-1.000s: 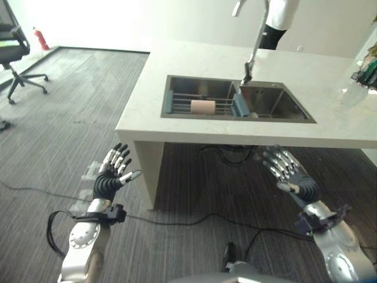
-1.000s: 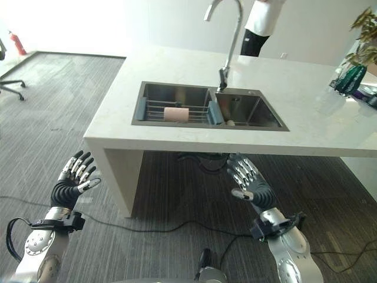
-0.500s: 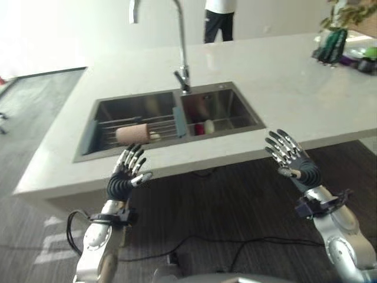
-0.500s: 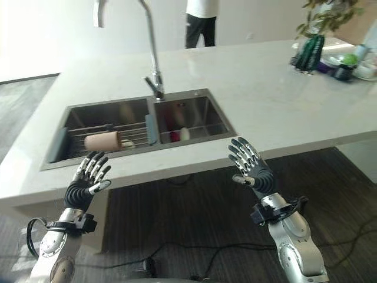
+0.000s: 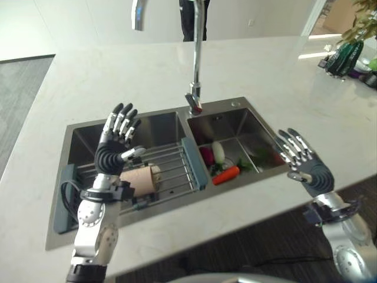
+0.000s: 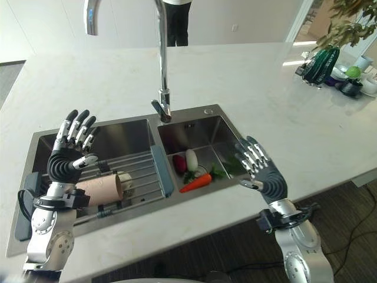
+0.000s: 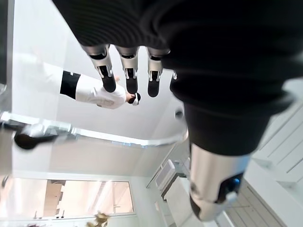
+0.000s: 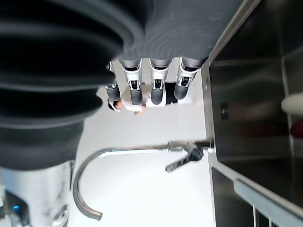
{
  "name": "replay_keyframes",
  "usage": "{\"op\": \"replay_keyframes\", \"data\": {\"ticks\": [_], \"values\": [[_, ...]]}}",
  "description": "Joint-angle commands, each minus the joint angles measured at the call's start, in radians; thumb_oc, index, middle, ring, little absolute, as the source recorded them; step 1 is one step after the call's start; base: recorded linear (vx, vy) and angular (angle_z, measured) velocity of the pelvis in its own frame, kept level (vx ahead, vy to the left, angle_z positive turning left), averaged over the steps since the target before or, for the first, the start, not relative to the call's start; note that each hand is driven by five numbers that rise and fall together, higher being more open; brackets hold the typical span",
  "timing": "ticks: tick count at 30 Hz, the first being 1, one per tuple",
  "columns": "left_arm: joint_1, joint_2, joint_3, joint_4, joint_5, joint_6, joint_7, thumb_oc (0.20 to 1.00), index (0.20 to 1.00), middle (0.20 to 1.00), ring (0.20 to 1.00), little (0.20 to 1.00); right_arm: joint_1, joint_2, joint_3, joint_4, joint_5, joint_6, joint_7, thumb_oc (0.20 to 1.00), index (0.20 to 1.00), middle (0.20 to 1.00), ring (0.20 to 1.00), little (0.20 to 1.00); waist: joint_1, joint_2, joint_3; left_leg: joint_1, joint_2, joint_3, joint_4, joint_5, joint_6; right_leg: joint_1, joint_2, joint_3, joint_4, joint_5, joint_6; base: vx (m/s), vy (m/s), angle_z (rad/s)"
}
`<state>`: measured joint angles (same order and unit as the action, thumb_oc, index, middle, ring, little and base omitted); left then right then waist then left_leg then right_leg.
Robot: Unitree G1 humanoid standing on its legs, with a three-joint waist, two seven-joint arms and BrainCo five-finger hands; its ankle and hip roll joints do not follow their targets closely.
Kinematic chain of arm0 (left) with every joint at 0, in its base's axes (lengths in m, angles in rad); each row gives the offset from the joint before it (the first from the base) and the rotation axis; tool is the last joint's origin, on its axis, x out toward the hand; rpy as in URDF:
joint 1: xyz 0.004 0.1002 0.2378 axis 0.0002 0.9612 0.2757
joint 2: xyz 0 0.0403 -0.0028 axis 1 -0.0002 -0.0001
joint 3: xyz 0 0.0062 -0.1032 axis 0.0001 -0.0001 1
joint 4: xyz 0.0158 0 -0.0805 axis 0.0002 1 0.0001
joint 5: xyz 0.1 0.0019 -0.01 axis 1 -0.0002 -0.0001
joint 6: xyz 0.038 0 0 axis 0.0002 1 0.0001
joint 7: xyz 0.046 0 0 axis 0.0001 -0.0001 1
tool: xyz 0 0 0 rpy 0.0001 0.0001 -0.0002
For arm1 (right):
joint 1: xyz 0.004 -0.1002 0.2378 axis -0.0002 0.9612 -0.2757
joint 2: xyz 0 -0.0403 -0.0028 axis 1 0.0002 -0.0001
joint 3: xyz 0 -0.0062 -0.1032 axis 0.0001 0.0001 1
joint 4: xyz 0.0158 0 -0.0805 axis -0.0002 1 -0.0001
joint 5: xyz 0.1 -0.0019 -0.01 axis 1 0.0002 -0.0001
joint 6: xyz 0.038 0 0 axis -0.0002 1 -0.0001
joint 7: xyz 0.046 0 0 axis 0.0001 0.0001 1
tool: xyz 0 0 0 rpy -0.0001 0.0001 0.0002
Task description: Place the dishes in the dishwasher.
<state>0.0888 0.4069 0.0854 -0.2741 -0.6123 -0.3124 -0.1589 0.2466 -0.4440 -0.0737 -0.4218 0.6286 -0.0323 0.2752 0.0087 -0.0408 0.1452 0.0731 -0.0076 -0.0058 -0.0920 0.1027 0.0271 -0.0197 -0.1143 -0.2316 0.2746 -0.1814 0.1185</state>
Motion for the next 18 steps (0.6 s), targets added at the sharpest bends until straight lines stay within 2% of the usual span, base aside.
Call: {"op": "replay_keyframes", "data": {"ticks": [1,4,6,7,9,10,12,14,18], "values": [[0.031,0.046,0.037,-0.091,-0.029,-0.066,0.015,1.000,1.000,1.000,1.000,1.000,-0.072,-0.015,-0.045,-0.025,0.006,-0.060,0.008,1.000,1.000,1.000,1.000,1.000,0.013,-0.029,-0.032,0.011,0.066,0.102,0.005,-0.084,-0.049,0.092,0.007,0.040,-0.258,0.236,0.016,0.14,-0.130,0.65],[0.045,0.023,0.017,-0.098,-0.001,-0.056,0.019,1.000,1.000,1.000,1.000,1.000,-0.077,-0.038,-0.061,-0.011,0.036,-0.041,0.004,1.000,1.000,1.000,1.000,1.000,0.032,-0.045,-0.035,0.002,0.073,0.100,0.005,-0.067,-0.067,0.144,0.026,0.031,-0.344,0.238,-0.004,0.15,-0.208,0.94],[0.093,0.011,0.038,-0.123,-0.032,-0.042,-0.011,1.000,1.000,1.000,1.000,1.000,-0.055,-0.049,-0.088,-0.030,0.057,-0.013,0.001,1.000,1.000,1.000,1.000,1.000,0.042,-0.047,-0.040,-0.002,0.087,0.119,0.005,-0.054,-0.085,0.158,0.031,0.018,-0.362,0.234,-0.011,0.07,-0.120,0.98],[0.115,0.002,0.038,-0.132,-0.080,-0.029,-0.083,1.000,1.000,1.000,1.000,1.000,-0.020,-0.049,-0.122,-0.033,0.029,-0.013,-0.039,1.000,1.000,1.000,1.000,1.000,0.045,-0.043,-0.038,-0.024,0.123,0.190,0.005,-0.018,-0.116,0.165,0.027,-0.027,-0.362,0.229,-0.013,0.00,-0.052,0.48],[0.114,0.001,0.033,-0.130,-0.096,-0.024,-0.110,1.000,1.000,1.000,1.000,1.000,-0.013,-0.052,-0.131,-0.032,0.023,-0.018,-0.057,1.000,1.000,1.000,1.000,1.000,0.039,-0.044,-0.037,-0.027,0.148,0.236,0.005,-0.002,-0.128,0.171,0.022,-0.054,-0.362,0.227,-0.012,-0.03,0.054,1.46],[0.117,-0.002,0.029,-0.126,-0.118,-0.032,-0.141,1.000,1.000,1.000,1.000,1.000,-0.013,-0.066,-0.147,-0.027,0.029,-0.020,-0.067,1.000,1.000,1.000,1.000,1.000,0.031,-0.050,-0.027,0.000,0.157,0.254,0.030,-0.007,-0.134,0.182,0.006,-0.077,-0.362,0.232,-0.011,-0.05,0.185,1.97],[0.130,0.008,0.037,-0.150,-0.125,-0.046,-0.118,1.000,1.000,1.000,1.000,1.000,-0.043,-0.099,-0.149,-0.016,0.053,-0.016,-0.059,1.000,1.000,1.000,1.000,1.000,0.038,-0.045,-0.023,0.021,0.143,0.197,0.022,-0.033,-0.130,0.165,-0.013,-0.065,-0.362,0.251,0.004,-0.07,0.257,0.95],[0.105,0.026,0.036,-0.127,-0.125,-0.034,-0.099,1.000,1.000,1.000,1.000,1.000,-0.052,-0.077,-0.133,0.007,0.009,-0.021,-0.055,1.000,1.000,1.000,1.000,1.000,0.010,-0.019,-0.037,0.035,0.171,0.223,0.005,-0.047,-0.134,0.154,-0.031,-0.079,-0.362,0.257,0.015,-0.02,0.267,-0.37],[0.080,0.048,0.046,-0.117,-0.083,-0.001,-0.074,1.000,1.000,1.000,1.000,1.000,-0.038,-0.036,-0.120,-0.010,-0.015,-0.024,-0.069,1.000,1.000,1.000,1.000,1.000,-0.009,-0.007,-0.054,0.059,0.150,0.216,0.005,-0.085,-0.124,0.158,-0.058,-0.086,-0.362,0.266,0.040,0.03,0.167,-0.31]]}}
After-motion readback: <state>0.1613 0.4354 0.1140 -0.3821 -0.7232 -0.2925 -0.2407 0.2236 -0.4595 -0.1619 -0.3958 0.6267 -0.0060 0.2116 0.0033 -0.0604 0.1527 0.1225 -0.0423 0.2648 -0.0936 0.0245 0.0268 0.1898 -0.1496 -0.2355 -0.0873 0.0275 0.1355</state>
